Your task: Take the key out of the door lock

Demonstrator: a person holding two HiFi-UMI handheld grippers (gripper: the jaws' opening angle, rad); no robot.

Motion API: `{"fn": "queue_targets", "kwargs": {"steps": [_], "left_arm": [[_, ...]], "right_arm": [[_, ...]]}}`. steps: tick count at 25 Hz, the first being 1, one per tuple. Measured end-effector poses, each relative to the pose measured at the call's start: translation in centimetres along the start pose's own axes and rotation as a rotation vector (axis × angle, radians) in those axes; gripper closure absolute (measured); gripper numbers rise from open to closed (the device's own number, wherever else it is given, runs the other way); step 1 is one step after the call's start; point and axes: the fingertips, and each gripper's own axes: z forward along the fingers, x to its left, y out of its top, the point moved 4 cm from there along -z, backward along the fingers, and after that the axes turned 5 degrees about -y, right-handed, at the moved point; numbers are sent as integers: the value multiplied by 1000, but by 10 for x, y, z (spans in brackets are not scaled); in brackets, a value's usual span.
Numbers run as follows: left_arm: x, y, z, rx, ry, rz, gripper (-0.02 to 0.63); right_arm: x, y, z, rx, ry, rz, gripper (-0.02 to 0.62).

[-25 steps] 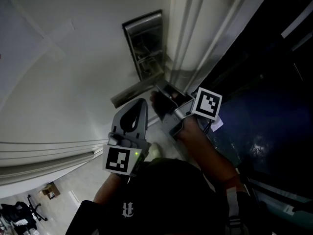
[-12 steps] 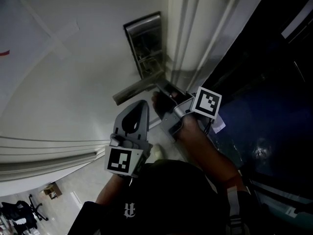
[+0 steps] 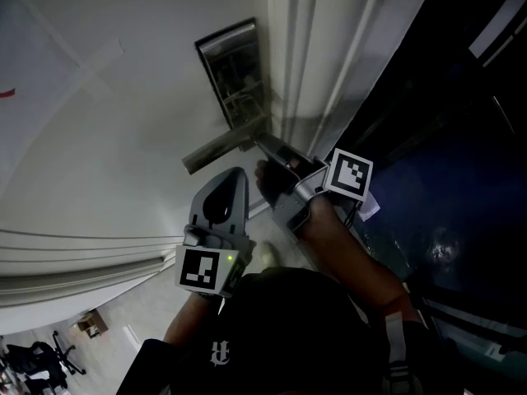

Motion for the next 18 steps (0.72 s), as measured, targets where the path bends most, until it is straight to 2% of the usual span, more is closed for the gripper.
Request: {"fn": "queue_targets", "kwargs": {"steps": [11,18], "left_arm": [[-23,1,-3,-2,-11,6,598],[-51,3,-12,-7,-18,11,598]], "right_arm": [[-9,-4,-30,9,-15,-31,575],[-5,-9,-61,10,9,-46,575]]}}
